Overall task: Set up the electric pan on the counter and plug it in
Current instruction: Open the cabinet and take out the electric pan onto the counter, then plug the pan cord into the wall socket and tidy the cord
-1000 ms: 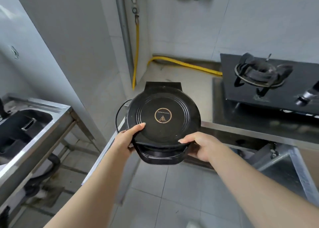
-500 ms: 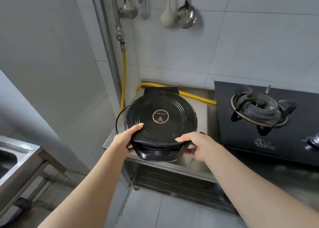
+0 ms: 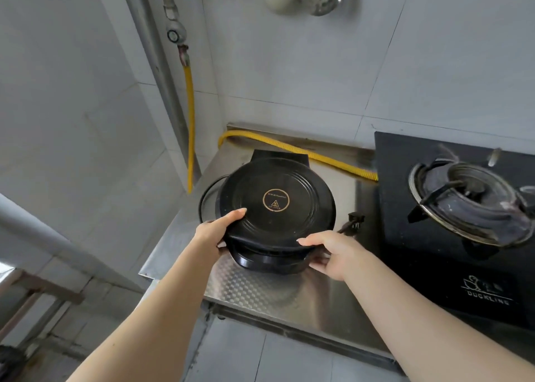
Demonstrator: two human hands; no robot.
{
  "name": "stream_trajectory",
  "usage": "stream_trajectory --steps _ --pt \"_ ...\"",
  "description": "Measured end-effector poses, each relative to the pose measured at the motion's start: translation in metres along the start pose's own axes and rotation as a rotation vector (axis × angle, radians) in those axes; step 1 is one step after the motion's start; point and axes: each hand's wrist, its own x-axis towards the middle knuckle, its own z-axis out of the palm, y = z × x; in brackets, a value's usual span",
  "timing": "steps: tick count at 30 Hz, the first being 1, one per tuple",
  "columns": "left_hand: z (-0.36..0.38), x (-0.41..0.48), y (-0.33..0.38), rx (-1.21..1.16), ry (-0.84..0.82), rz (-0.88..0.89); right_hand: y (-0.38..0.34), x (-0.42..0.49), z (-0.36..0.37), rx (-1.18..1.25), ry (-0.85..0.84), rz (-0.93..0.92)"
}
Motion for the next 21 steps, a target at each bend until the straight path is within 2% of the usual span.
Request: stream_trajectory --steps 10,13,18,21 --pt "0.006 0.017 0.001 0.061 -0.001 -0.025 -0.008 0.002 0.000 -0.014 0.032 0.016" --pt "0.000 0.008 0.010 0.094 -0.060 0.006 -0.004 -0.015 0.005 -0.030 0.121 -0.056" --pt "0.004 0.004 0.015 0.421 0.235 0.171 -0.010 -0.014 0.012 -0.125 0.330 -0.214" --pt "-0.002 -0.008 0.025 0.479 0.262 0.309 -0.016 -0.024 0.015 -0.166 0.438 -0.274"
